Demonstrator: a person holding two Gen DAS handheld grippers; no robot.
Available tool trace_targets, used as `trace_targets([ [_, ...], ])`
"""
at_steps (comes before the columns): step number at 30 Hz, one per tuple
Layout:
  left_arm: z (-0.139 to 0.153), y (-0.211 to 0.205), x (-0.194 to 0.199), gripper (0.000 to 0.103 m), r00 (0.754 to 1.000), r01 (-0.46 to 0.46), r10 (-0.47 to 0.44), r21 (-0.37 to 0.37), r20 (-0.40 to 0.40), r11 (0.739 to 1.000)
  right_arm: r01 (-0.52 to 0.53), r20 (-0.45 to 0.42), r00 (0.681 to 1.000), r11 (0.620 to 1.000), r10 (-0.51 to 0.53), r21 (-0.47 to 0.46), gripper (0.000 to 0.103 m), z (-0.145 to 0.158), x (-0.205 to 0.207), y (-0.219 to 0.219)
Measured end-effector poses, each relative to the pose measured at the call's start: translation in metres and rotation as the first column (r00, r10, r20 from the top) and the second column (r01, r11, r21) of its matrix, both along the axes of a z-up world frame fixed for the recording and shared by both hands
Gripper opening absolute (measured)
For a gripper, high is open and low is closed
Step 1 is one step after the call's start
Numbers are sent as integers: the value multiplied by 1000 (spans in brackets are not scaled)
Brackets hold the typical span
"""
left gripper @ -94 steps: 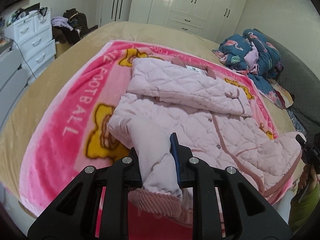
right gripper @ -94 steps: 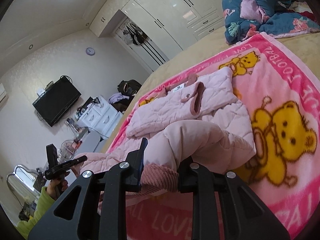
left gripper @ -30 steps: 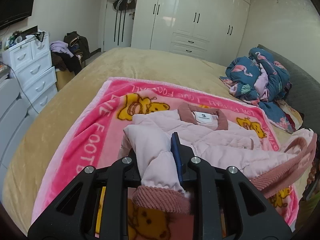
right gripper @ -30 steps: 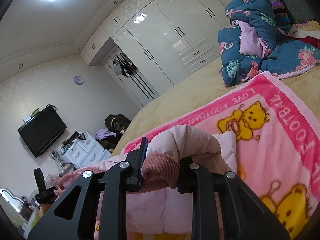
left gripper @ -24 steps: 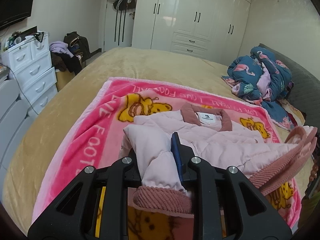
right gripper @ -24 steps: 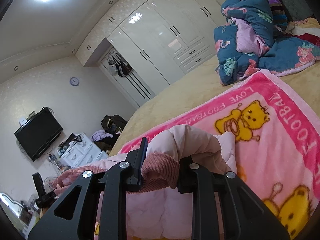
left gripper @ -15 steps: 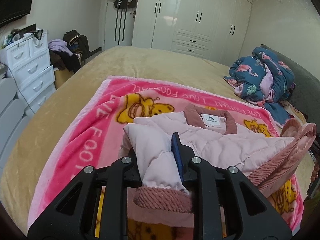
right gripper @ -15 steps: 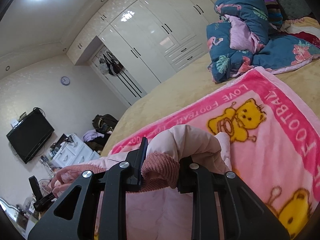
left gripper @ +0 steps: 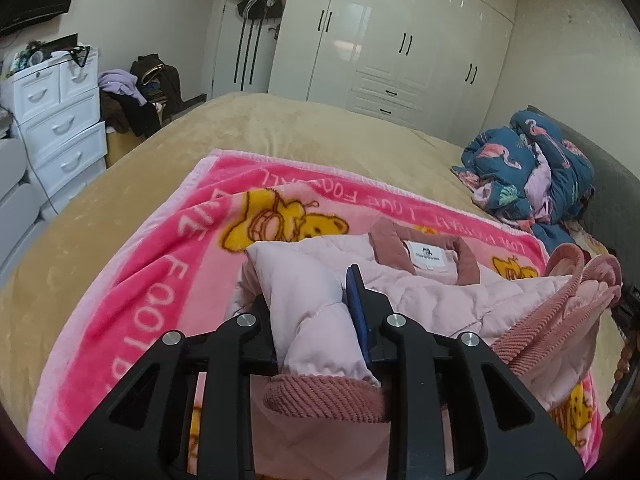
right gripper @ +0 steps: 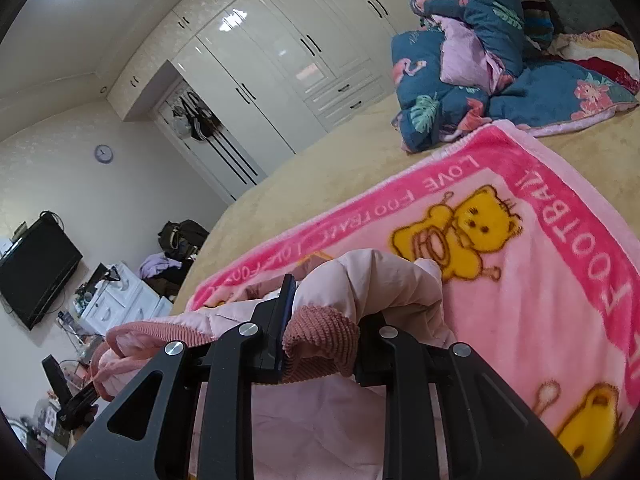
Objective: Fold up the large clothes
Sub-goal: 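Lift the bottom hem with both tools and fold it toward the collar, then open both tools to release the folded hem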
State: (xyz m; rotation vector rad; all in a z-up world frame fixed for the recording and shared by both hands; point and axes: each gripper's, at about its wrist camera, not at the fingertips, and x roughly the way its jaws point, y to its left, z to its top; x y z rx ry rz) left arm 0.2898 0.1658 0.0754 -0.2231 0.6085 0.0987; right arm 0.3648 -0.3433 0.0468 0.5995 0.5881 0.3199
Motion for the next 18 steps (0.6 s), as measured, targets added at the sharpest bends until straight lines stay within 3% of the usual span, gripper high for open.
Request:
trace_targets([
  [4, -13, 3, 11, 22, 1000, -11, 11, -25, 1, 1000, 6, -38, 999, 1000, -7, -26, 22, -12, 14, 5],
  [9, -34, 8, 9, 33, 1000, -4, 5, -59, 21, 998, 2, -89, 996, 1000, -4, -20, 23, -27, 31, 8],
  [14, -51, 12, 18, 37, 1000, -5, 4, -77, -18, 997, -1, -107, 994, 1000, 2, 10, 28, -32, 37, 14],
  [17, -52, 12, 23, 37, 1000, 6, -8, -75, -22, 997, -13, -100, 995, 996, 21, 85, 43, -29, 35, 11],
  [18, -52, 13, 23, 38, 1000, 9, -11, -82, -21, 997, -28, -80, 996, 992, 38, 122, 65, -27, 32, 10],
])
